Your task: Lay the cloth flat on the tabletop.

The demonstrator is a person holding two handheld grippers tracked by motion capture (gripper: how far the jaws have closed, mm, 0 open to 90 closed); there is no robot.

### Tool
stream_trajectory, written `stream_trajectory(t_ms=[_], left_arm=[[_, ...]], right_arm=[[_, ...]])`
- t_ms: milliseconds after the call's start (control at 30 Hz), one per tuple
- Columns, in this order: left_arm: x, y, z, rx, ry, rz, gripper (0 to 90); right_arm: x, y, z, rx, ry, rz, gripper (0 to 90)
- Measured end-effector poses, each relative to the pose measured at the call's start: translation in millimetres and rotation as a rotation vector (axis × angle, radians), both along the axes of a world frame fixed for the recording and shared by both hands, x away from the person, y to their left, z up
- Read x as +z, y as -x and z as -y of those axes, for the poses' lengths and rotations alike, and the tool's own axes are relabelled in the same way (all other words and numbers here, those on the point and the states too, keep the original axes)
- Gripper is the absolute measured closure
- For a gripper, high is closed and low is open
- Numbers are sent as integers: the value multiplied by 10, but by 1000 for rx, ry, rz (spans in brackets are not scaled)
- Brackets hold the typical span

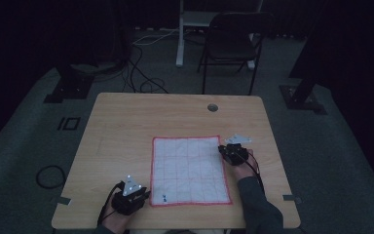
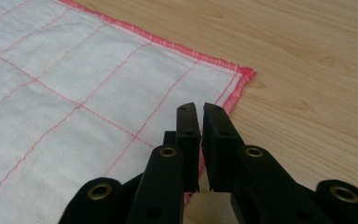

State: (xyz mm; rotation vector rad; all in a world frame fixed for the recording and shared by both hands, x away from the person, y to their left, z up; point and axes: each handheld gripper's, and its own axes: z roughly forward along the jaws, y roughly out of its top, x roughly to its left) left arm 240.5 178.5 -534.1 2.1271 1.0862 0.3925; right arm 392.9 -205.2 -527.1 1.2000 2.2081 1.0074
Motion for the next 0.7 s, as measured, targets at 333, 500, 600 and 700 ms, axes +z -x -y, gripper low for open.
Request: stream_trajectory(t_ms=[333,500,600,700], left_arm=[[24,-123,-37,29,-5,32,730],[46,-213,-29,38,-7,56,710],[53,-267,-22,41,-6,68,698],[54,-305,-14,45,-6,73,689]], right_arm=[[-20,93,1,9,-16,-4,861],[-47,196,2,16,-19,-7,860],[-68,268,16,20,-22,-12,857],[-85,345,24,23,-36,-21,853]])
